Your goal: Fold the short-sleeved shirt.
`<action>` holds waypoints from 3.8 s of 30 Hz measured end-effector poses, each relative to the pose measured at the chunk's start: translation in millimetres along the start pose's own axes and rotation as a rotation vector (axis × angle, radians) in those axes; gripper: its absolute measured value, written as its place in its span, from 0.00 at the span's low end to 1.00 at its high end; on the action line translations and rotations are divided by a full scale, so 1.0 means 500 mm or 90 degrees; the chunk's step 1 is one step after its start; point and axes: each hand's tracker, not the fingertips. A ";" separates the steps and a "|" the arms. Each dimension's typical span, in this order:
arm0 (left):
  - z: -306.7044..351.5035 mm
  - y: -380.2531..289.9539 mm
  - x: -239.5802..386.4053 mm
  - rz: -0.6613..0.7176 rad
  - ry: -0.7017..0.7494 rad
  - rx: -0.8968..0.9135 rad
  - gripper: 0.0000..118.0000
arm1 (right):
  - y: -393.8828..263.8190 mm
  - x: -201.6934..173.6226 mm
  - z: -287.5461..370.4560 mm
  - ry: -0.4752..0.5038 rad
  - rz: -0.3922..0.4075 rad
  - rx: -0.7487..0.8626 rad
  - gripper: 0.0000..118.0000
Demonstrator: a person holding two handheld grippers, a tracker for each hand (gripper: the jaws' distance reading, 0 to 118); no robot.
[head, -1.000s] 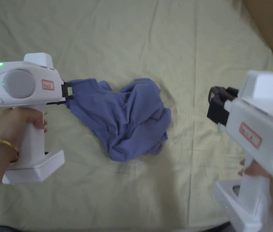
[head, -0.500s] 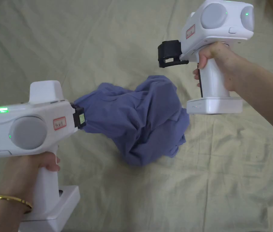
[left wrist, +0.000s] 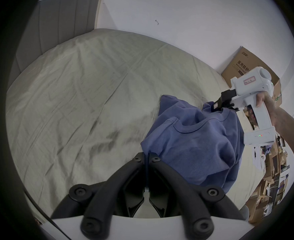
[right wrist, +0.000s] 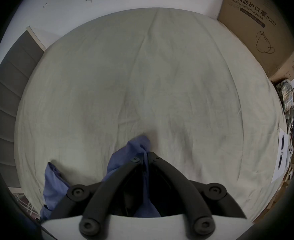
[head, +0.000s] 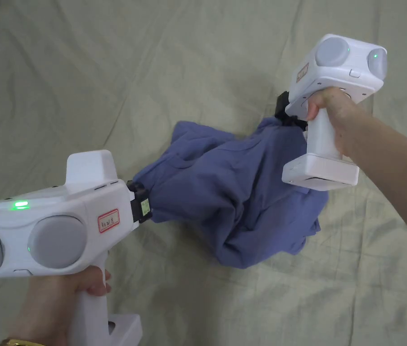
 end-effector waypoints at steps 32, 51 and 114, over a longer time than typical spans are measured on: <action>0.728 0.390 0.123 0.040 -0.097 0.472 0.00 | -0.315 0.329 1.134 0.033 -0.045 0.600 0.02; 0.666 0.779 0.354 -0.088 0.009 0.543 0.00 | 0.068 0.250 1.211 -0.236 -0.123 0.727 0.01; 0.336 -0.187 -0.105 -0.058 0.165 0.148 1.00 | -0.770 0.365 0.449 -0.045 -0.059 0.319 0.86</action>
